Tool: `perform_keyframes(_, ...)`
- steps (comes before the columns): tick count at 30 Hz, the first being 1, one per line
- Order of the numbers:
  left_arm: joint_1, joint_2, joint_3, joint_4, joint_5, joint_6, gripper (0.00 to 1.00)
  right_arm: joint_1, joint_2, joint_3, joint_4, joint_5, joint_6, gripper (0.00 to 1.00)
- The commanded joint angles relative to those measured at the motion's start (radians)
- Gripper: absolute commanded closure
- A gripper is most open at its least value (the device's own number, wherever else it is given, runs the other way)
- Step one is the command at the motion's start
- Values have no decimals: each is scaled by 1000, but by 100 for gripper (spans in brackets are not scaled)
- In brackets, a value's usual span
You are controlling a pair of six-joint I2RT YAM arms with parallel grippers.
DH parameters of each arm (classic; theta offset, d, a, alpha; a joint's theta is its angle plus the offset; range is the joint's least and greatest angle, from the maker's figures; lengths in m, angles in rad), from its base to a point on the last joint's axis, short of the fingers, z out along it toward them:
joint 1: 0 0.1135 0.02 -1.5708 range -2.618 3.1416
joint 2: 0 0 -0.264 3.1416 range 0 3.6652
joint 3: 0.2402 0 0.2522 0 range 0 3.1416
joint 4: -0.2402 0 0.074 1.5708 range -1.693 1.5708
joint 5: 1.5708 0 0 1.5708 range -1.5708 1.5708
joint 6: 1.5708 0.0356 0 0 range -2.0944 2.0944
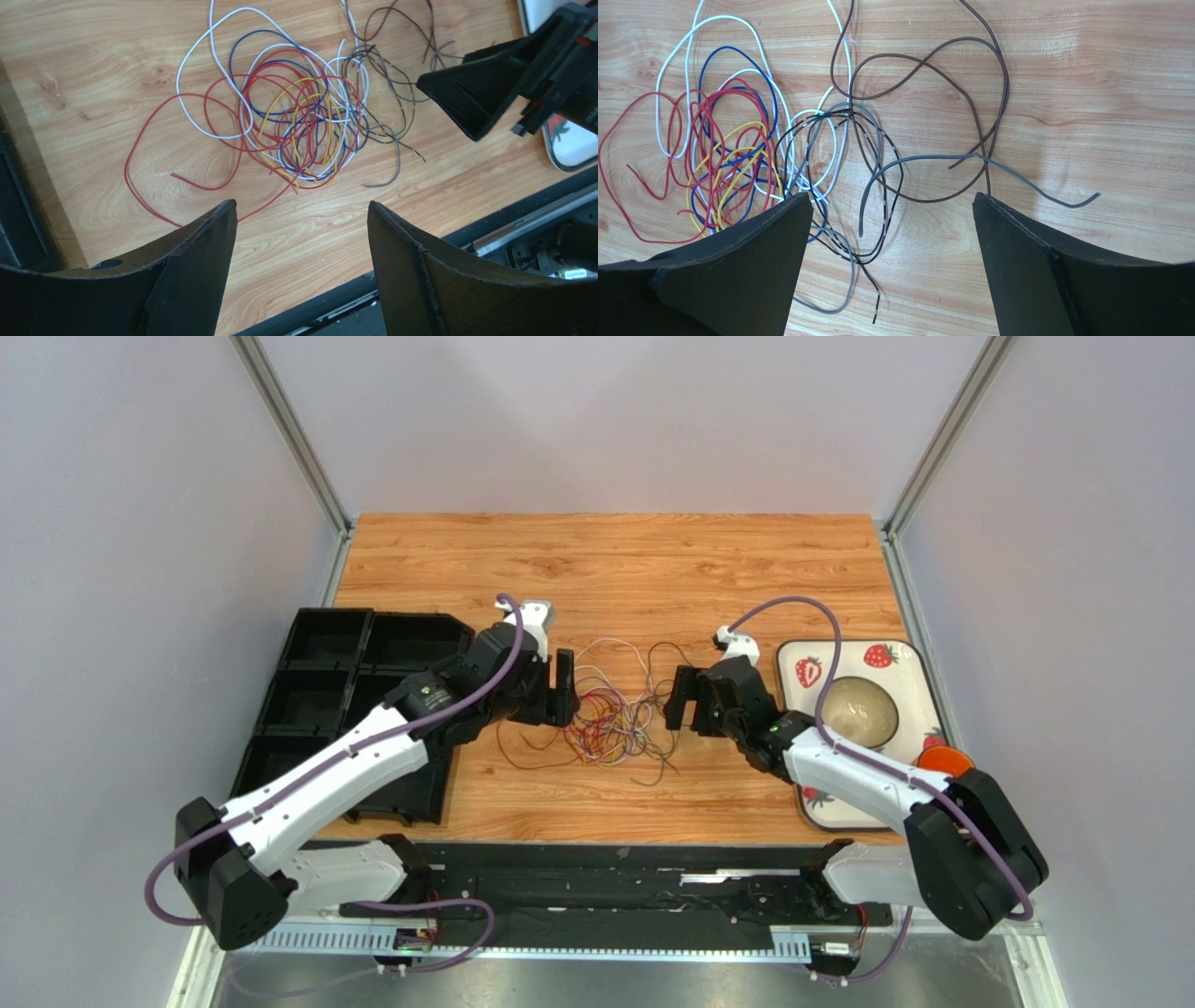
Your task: Untangle the cables
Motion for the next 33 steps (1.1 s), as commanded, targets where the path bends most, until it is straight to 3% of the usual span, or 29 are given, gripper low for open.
perform_keyframes(1,-1,86,-37,91,-66,-73,25,5,20,42,11,-8,-14,10)
perform_keyframes(10,-1,493,181,114,-101,-110,37,5,24,50,4,-7,-17,10)
perform_keyframes(16,-3,655,264,158,-57,-144,39,3,23,48,8,-13,-22,10)
perform_keyframes(22,-1,726,318,89,-94,-187,41,5,24,44,16,-22,-23,10)
perform_keyframes(33,-40,709,301,10,-181,-267,44,5,28,39,28,-28,-23,11)
